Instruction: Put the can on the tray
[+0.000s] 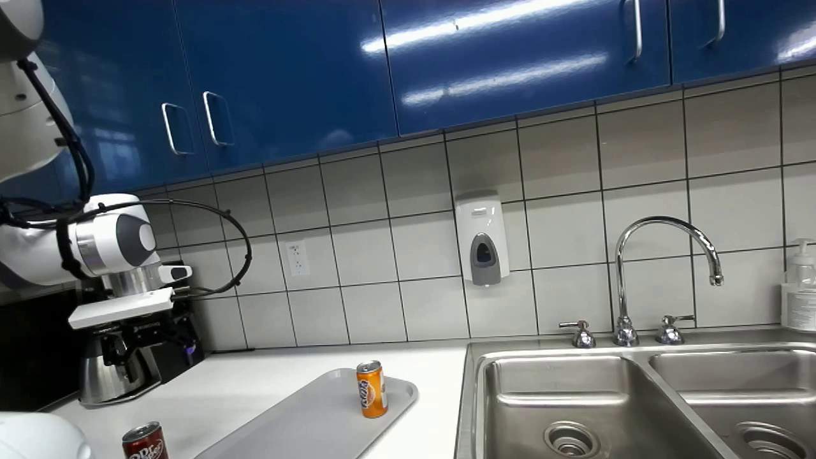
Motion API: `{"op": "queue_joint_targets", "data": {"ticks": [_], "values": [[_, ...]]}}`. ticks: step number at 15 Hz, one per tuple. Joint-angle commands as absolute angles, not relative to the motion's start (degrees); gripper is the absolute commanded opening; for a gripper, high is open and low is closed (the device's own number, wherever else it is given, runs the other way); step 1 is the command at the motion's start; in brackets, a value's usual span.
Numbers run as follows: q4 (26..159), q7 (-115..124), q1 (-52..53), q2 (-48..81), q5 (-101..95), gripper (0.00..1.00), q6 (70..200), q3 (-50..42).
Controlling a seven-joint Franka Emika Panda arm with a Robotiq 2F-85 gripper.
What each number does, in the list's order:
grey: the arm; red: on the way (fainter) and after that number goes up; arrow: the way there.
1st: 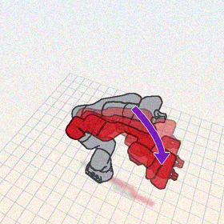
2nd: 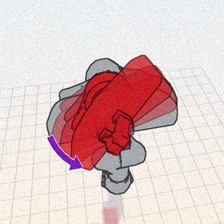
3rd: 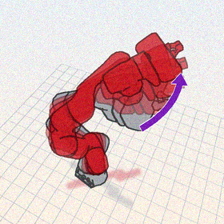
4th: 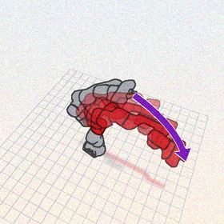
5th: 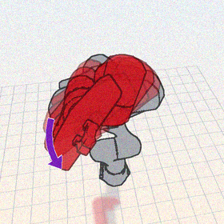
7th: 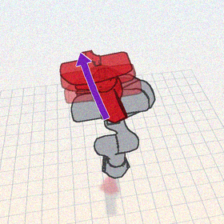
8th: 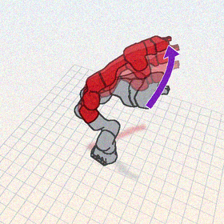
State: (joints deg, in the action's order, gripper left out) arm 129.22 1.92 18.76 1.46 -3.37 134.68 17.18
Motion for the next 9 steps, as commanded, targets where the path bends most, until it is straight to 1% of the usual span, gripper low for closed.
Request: {"op": "queue_joint_targets", "data": {"ticks": [1,9], "values": [[130.63,-1.35,19.29,1.2,-1.55,1.0,135.82,18.45],[133.02,-3.81,20.05,1.74,-0.34,1.0,135.76,19.38]]}}
